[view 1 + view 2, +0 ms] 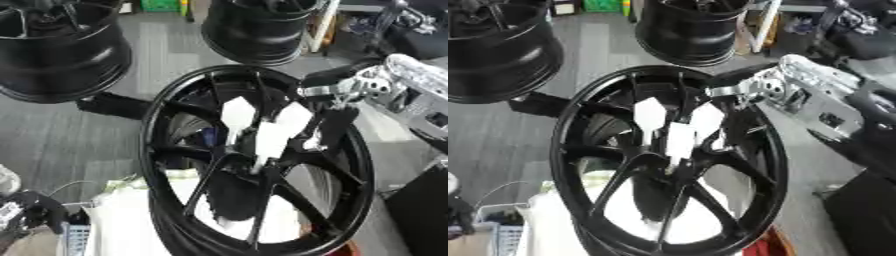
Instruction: Pull the pin out of the wheel hub.
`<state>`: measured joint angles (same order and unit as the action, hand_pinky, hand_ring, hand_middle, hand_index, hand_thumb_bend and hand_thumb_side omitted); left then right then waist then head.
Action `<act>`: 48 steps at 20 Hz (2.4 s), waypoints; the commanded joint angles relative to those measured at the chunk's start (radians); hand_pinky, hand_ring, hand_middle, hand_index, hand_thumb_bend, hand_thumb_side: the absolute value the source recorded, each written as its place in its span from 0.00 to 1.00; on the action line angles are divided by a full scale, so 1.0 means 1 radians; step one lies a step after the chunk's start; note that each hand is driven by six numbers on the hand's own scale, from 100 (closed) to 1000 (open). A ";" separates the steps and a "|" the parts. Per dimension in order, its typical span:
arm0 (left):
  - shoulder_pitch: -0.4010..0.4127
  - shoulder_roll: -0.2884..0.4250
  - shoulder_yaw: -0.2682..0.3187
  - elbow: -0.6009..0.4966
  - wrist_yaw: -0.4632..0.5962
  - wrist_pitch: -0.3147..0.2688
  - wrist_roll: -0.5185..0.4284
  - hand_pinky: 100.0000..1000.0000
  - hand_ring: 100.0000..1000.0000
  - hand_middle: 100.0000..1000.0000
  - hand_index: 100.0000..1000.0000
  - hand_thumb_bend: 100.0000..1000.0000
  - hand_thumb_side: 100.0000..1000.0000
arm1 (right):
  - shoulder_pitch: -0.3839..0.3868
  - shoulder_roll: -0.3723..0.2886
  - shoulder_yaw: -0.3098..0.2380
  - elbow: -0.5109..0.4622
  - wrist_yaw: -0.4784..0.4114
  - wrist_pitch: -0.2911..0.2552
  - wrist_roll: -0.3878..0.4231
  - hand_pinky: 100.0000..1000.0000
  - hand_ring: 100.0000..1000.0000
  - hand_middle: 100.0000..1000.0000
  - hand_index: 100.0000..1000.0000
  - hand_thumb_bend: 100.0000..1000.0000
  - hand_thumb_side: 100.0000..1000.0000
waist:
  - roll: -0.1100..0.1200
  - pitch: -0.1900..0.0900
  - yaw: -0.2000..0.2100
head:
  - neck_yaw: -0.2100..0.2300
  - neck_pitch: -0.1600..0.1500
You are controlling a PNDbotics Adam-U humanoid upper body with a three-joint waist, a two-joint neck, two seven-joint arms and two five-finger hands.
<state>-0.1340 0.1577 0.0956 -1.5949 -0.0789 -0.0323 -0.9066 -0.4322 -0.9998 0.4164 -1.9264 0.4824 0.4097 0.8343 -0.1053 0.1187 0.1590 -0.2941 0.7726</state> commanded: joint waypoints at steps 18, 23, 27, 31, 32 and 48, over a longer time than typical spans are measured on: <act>-0.012 0.014 -0.004 -0.014 0.003 -0.001 0.000 0.51 0.43 0.43 0.60 0.00 1.00 | -0.020 -0.020 -0.029 0.005 0.012 0.085 0.073 0.65 0.56 0.75 0.84 0.00 0.00 | 0.005 -0.011 -0.003 | -0.006 -0.003; -0.012 0.014 -0.003 -0.015 0.003 -0.001 0.000 0.51 0.43 0.43 0.60 0.00 1.00 | -0.021 -0.019 -0.031 0.004 0.009 0.091 0.073 0.63 0.54 0.71 0.79 0.00 0.00 | 0.005 -0.011 -0.002 | -0.006 -0.003; -0.012 0.014 -0.003 -0.015 0.003 0.000 0.000 0.51 0.43 0.43 0.60 0.00 1.00 | -0.025 -0.019 -0.041 -0.005 0.010 0.101 0.073 0.60 0.50 0.58 0.68 0.00 0.00 | 0.004 -0.012 -0.002 | -0.005 -0.003; -0.011 0.013 -0.002 -0.015 0.003 0.000 0.000 0.51 0.43 0.43 0.60 0.00 1.00 | -0.032 -0.019 -0.067 -0.030 0.001 0.116 0.073 0.58 0.47 0.48 0.59 0.00 0.00 | 0.004 -0.013 -0.005 | -0.003 -0.003; -0.010 0.013 -0.002 -0.015 0.003 0.001 0.000 0.51 0.43 0.43 0.60 0.00 1.00 | -0.034 -0.019 -0.077 -0.038 -0.005 0.121 0.069 0.57 0.45 0.45 0.57 0.00 0.00 | 0.004 -0.013 -0.006 | -0.003 -0.003; -0.006 0.014 0.008 -0.017 0.001 0.004 0.000 0.51 0.43 0.43 0.60 0.00 1.00 | 0.016 -0.091 -0.257 -0.074 -0.123 0.162 -0.127 0.54 0.42 0.39 0.52 0.00 0.00 | 0.001 -0.016 -0.020 | 0.013 -0.003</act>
<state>-0.1327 0.1577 0.0970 -1.5949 -0.0789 -0.0309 -0.9075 -0.4074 -1.0425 0.1982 -1.9881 0.3597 0.5449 0.6979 -0.1066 0.1144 0.1400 -0.2846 0.7726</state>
